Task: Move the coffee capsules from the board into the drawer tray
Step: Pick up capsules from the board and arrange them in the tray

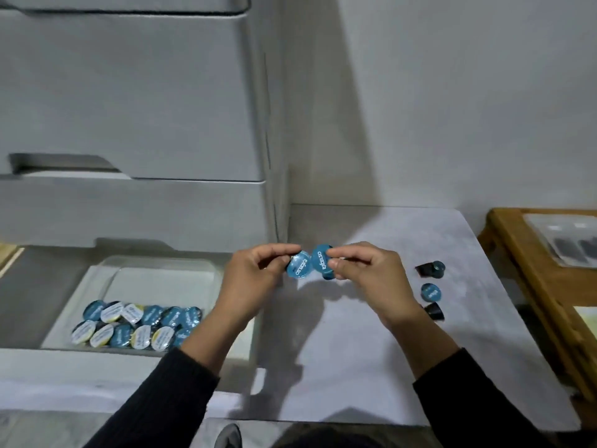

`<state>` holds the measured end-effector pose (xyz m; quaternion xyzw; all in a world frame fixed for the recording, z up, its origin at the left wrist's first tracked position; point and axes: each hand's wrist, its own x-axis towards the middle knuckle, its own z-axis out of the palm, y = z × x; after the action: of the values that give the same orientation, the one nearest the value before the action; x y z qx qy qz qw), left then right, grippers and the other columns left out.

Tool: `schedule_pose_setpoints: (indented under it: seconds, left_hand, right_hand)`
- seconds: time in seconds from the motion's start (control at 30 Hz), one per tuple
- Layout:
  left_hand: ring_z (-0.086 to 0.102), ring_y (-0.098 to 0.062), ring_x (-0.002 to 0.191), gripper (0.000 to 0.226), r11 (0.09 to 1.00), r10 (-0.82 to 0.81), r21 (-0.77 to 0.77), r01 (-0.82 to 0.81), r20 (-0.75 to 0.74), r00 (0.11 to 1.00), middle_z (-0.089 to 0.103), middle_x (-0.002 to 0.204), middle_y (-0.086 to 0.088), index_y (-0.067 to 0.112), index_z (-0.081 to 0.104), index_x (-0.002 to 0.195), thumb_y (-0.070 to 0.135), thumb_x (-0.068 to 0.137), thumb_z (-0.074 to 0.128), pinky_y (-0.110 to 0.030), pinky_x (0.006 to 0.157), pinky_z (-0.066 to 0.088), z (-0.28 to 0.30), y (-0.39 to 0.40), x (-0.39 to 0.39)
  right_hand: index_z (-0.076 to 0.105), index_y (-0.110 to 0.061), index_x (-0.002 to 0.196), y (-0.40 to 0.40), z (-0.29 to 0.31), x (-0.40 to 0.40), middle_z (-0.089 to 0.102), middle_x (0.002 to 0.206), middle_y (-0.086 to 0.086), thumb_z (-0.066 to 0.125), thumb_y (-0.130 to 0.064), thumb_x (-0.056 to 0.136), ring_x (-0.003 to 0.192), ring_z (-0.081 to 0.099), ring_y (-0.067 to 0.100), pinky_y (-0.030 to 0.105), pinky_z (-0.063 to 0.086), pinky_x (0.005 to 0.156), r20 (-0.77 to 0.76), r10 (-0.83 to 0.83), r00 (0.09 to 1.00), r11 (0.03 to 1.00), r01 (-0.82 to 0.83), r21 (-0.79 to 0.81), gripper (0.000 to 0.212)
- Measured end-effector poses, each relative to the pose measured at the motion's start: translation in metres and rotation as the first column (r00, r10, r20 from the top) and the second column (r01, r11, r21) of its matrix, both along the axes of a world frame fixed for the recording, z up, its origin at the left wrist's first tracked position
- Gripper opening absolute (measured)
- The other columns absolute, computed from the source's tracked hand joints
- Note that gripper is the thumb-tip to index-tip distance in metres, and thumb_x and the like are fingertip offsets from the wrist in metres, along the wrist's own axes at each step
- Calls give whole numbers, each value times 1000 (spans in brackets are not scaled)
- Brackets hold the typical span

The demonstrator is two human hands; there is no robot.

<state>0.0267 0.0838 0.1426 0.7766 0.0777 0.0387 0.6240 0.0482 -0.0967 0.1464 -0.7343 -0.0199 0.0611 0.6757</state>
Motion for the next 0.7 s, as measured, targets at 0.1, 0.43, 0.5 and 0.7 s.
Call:
schedule_pose_setpoints:
  seconds: [0.1, 0.43, 0.5, 0.7]
  left_hand:
    - [69, -5, 86, 30, 1000, -2, 8, 2, 12, 1000, 75, 88, 12, 32, 73, 85, 5, 86, 59, -15, 79, 52, 5, 52, -9]
    - [67, 6, 76, 25, 984, -90, 143, 103, -97, 991, 73, 81, 20, 28, 74, 86, 6, 85, 62, -3, 67, 47, -14, 255, -20]
    - [69, 0, 79, 28, 976, -94, 181, 117, -131, 987, 74, 81, 17, 32, 73, 81, 6, 84, 64, -10, 73, 50, -24, 288, -14]
    - [64, -7, 82, 24, 915, -130, 338, 222, -273, 953, 74, 92, 2, 23, 75, 85, 4, 85, 60, -16, 82, 48, -55, 344, 6]
  right_hand:
    - [73, -21, 78, 49, 6, -7, 69, 80, 1, 70, 2, 74, 60, 63, 7, 13, 51, 61, 24, 54, 998, 998, -54, -12, 24]
    - [74, -11, 84, 239, -18, -30, 67, 80, 8, 72, 0, 74, 64, 64, 18, 23, 54, 62, -96, 77, 992, 990, -88, -109, 14]
    - [74, -15, 82, 269, -26, -29, 68, 78, 3, 72, -3, 75, 68, 64, 21, 28, 55, 68, -133, 72, 988, 986, -91, -140, 13]
    - [73, -13, 83, 324, -49, -16, 71, 72, 5, 68, -5, 79, 54, 61, 6, 16, 53, 57, -291, 35, 956, 974, -98, -204, 10]
